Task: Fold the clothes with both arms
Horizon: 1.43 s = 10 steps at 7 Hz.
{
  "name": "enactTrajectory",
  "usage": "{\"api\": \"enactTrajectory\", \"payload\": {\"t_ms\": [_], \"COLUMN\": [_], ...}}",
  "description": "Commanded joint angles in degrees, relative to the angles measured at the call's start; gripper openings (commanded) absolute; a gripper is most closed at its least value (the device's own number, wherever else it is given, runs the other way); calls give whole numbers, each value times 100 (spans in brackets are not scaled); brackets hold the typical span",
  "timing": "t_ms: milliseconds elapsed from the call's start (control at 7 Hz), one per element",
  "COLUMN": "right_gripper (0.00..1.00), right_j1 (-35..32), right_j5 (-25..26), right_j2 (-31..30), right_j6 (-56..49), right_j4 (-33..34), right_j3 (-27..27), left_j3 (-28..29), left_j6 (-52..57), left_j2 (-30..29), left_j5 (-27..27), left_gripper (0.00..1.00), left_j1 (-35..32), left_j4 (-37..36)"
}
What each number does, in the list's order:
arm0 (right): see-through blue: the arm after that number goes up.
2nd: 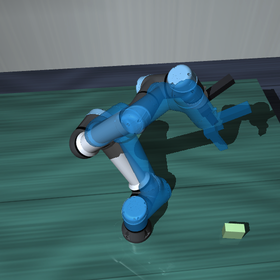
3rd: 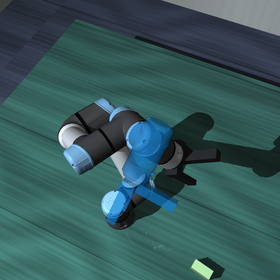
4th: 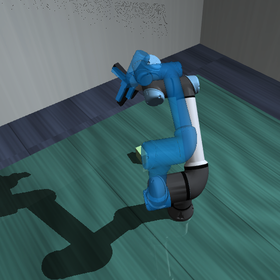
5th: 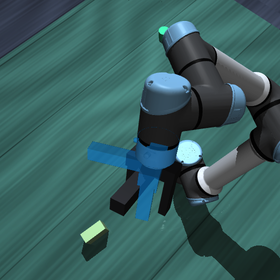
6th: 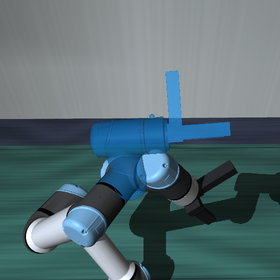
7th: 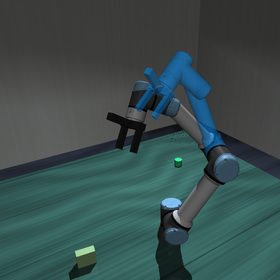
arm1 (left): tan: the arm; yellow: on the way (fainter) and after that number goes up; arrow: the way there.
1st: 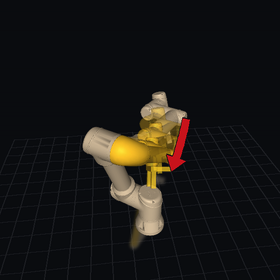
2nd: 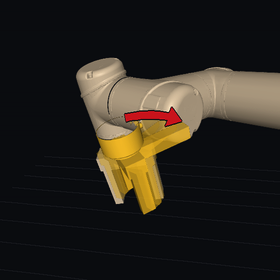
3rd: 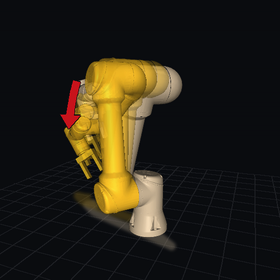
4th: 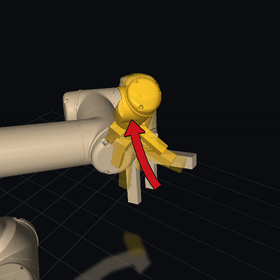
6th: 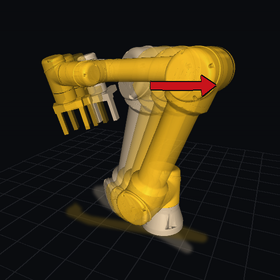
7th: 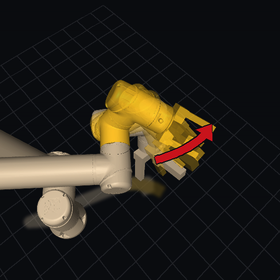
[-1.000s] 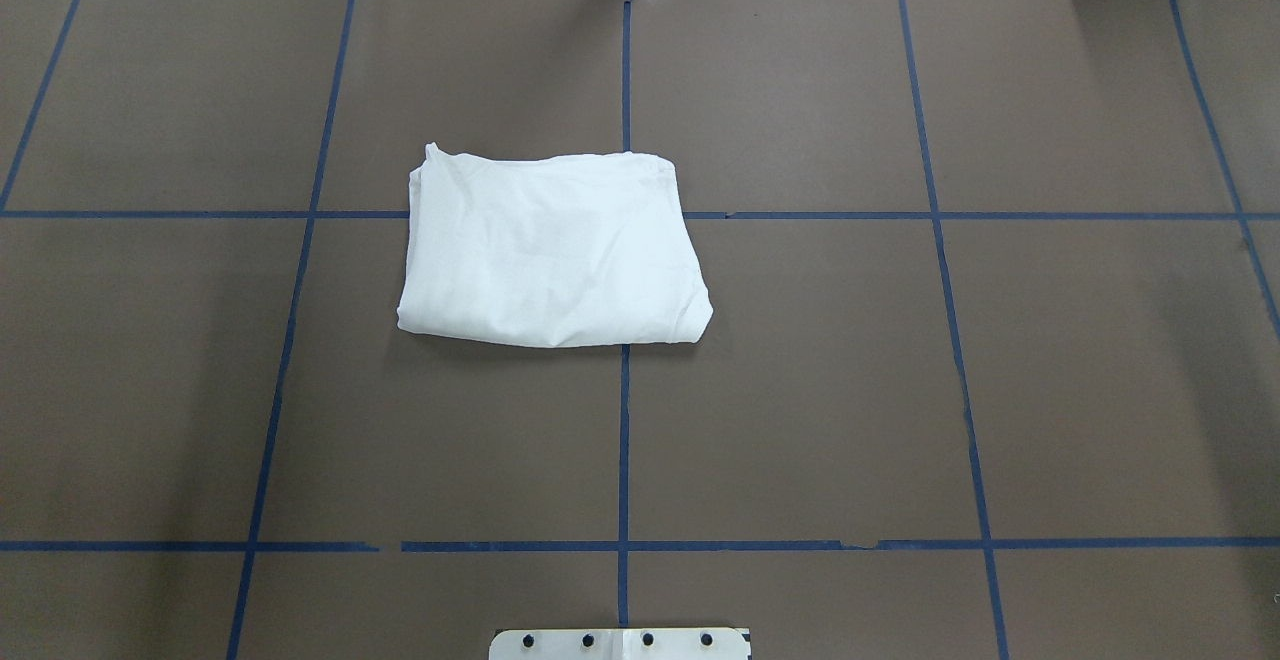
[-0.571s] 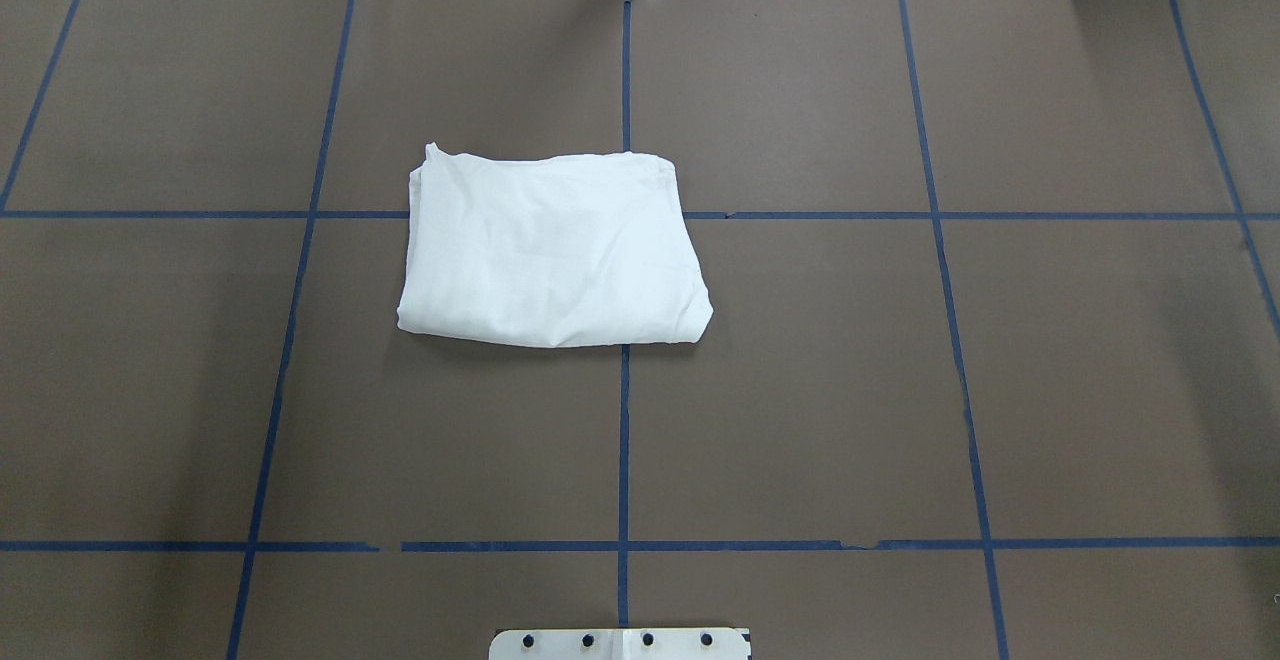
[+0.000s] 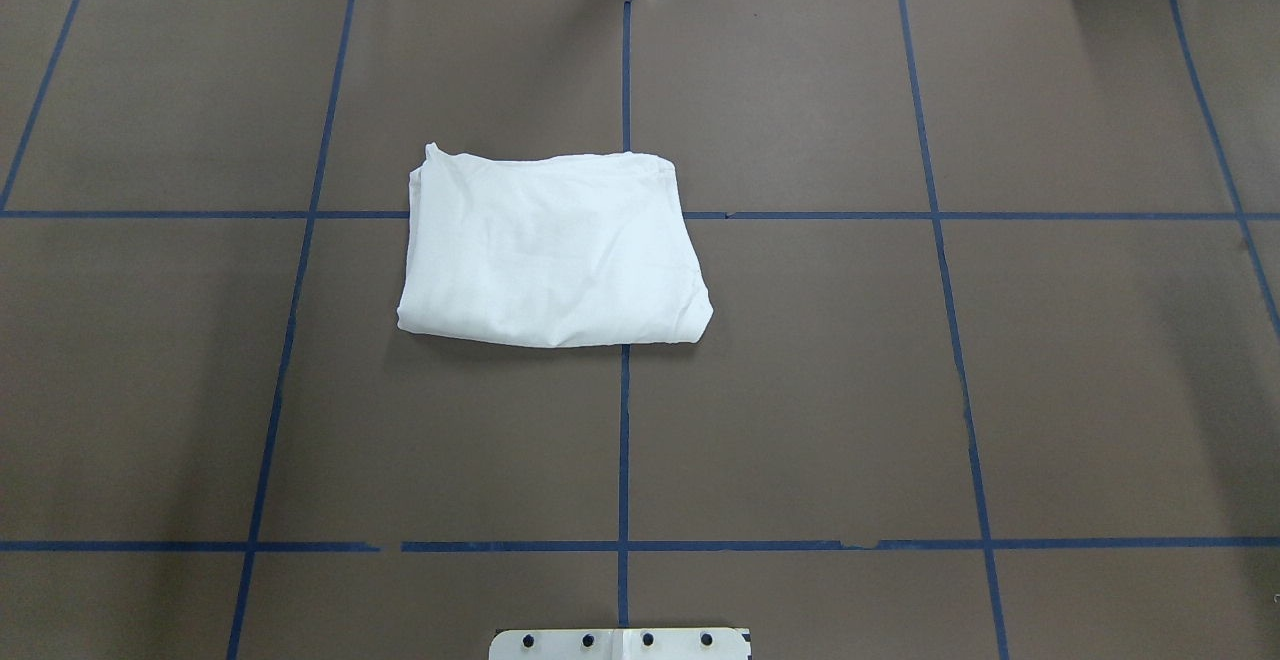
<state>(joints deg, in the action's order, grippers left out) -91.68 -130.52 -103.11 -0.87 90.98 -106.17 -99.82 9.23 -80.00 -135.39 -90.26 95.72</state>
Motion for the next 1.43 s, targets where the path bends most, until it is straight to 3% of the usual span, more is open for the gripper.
{"api": "enactTrajectory", "payload": {"t_ms": [0,429,1286], "right_gripper": [100,100,100], "right_j1": [19,36,45], "right_j5": [0,-44,-44], "right_j2": [1,1,-7], "right_j6": [-1,-1,-18], "right_j4": [-1,-10,-10], "right_j3": [-9,-26,-26], "left_j3": [-3,-283,-275], "left_j6": [0,0,8], "left_j2": [2,308,423], "left_j5": [4,4,13], "left_gripper": [100,100,100], "left_j1": [-1,-1,-1], "left_j4": [-1,-1,-10]}}
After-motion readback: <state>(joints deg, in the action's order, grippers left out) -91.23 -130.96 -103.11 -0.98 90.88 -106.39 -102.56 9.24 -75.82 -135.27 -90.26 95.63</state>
